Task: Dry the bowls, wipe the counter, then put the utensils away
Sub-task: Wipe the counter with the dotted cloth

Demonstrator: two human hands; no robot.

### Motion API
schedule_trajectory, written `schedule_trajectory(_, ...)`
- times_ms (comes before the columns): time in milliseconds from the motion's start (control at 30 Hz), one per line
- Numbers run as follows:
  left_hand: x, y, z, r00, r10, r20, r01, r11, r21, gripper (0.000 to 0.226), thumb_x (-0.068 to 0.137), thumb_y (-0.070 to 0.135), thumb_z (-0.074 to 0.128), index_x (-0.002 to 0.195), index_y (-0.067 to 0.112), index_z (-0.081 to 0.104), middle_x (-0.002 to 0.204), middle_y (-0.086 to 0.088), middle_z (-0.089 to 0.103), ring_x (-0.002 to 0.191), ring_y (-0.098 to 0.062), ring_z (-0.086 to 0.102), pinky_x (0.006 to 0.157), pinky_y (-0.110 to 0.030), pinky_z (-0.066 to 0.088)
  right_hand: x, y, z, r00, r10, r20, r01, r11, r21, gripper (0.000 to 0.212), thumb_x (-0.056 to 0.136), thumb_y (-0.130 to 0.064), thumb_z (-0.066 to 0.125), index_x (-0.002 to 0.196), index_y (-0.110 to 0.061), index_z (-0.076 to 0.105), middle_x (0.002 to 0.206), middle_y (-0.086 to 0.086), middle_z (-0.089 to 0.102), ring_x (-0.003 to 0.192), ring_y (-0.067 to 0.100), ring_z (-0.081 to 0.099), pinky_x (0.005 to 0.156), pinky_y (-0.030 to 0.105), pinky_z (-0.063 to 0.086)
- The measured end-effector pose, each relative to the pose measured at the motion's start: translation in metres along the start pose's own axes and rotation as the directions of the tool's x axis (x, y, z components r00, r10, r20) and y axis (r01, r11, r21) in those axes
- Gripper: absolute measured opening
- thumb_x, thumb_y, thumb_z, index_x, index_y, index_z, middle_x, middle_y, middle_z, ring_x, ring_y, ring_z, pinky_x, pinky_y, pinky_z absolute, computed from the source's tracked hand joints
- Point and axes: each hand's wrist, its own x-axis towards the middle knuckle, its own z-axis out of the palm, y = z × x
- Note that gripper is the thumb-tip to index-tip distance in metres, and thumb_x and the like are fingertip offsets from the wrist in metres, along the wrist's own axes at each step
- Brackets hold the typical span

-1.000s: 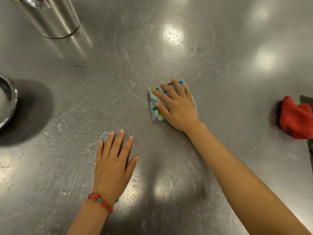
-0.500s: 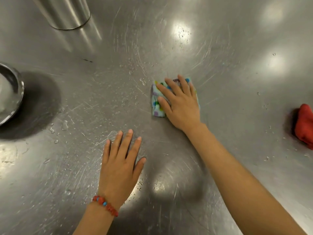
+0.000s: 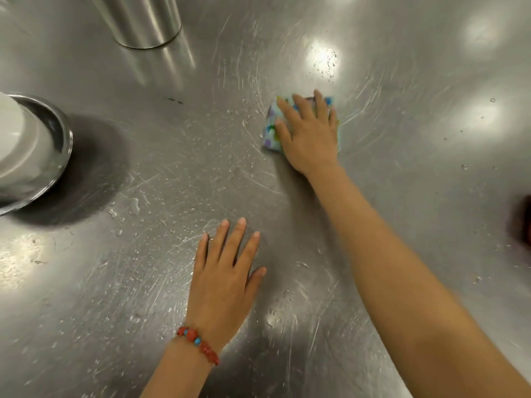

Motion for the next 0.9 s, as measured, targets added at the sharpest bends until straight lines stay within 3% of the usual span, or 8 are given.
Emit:
schedule_trajectory(67,-0.002,-0.002,-0.001,0.999,0.003,-0.033,-0.004,1.0,-0.016,0.051,0.088,0.038,0.032,0.124,0.01,0.053,0.134,-0.015,0.051,0.124,-0.037,0.044,0.099,-0.059,0.029,-0.035,-0.022,0.006,0.996,-0.084,-0.004,0.085,0.996,0.025,0.046,0.096,-0.044,0.028,0.139,-0.032,0.033,0.151,0.001,0.03,0.143,0.029,0.007,0.114,0.048,0.002)
schedule_trajectory(167,-0.007,-0.01,-0.006,0.998,-0.034,-0.061,0.032,0.999,-0.035,0.053,0.094,0.042,0.022,0.124,0.01,0.053,0.133,-0.015,0.051,0.125,-0.035,0.044,0.101,-0.057,0.028,-0.051,-0.033,0.008,0.993,-0.12,-0.012,0.12,0.993,0.022,0.044,0.096,-0.045,0.029,0.138,-0.033,0.036,0.148,-0.001,0.036,0.142,0.027,0.011,0.114,0.045,0.002)
schedule_trajectory(333,-0.019,-0.034,-0.009,0.982,-0.182,-0.056,0.178,0.981,-0.07,0.066,0.093,0.05,0.01,0.127,0.01,0.05,0.135,-0.017,0.048,0.126,-0.037,0.041,0.102,-0.054,0.022,0.014,-0.043,0.01,0.999,-0.037,0.017,0.037,0.998,0.041,0.044,0.097,-0.044,0.026,0.139,-0.032,0.034,0.15,-0.001,0.031,0.143,0.028,0.007,0.115,0.047,0.002)
schedule_trajectory(433,-0.021,-0.04,-0.01,0.979,-0.199,-0.046,0.196,0.979,-0.059,0.071,0.092,0.053,0.007,0.126,0.009,0.05,0.136,-0.018,0.048,0.126,-0.039,0.041,0.103,-0.053,0.022,0.018,-0.057,0.011,1.0,0.003,0.01,-0.003,0.999,0.042,0.045,0.097,-0.043,0.025,0.14,-0.031,0.032,0.152,0.0,0.028,0.143,0.028,0.004,0.115,0.048,0.0)
schedule_trajectory(567,-0.02,-0.039,-0.013,0.98,-0.199,-0.026,0.197,0.978,-0.069,0.073,0.091,0.053,0.006,0.125,0.008,0.052,0.135,-0.018,0.049,0.125,-0.039,0.042,0.102,-0.054,0.024,-0.054,-0.076,0.018,0.986,-0.164,-0.034,0.166,0.984,0.057,0.045,0.096,-0.042,0.029,0.138,-0.029,0.036,0.149,0.001,0.033,0.142,0.029,0.009,0.114,0.047,0.0)
schedule_trajectory(700,-0.023,-0.038,-0.012,0.978,-0.203,-0.042,0.199,0.977,-0.083,0.057,0.087,0.044,0.029,0.125,0.009,0.051,0.135,-0.017,0.049,0.126,-0.039,0.042,0.102,-0.055,0.026,-0.053,-0.08,0.018,0.981,-0.194,0.006,0.193,0.98,0.054,0.045,0.096,-0.044,0.028,0.138,-0.031,0.037,0.148,0.001,0.035,0.142,0.028,0.01,0.115,0.046,0.003)
schedule_trajectory(900,-0.024,-0.041,-0.012,0.98,-0.168,-0.107,0.156,0.981,-0.116,0.05,0.08,0.023,0.067,0.124,0.004,0.053,0.133,-0.021,0.05,0.124,-0.043,0.043,0.099,-0.061,0.03,-0.028,-0.097,0.018,0.997,-0.067,0.025,0.066,0.998,0.018,0.046,0.098,-0.042,0.023,0.141,-0.028,0.029,0.153,0.002,0.025,0.143,0.03,0.004,0.115,0.05,0.001)
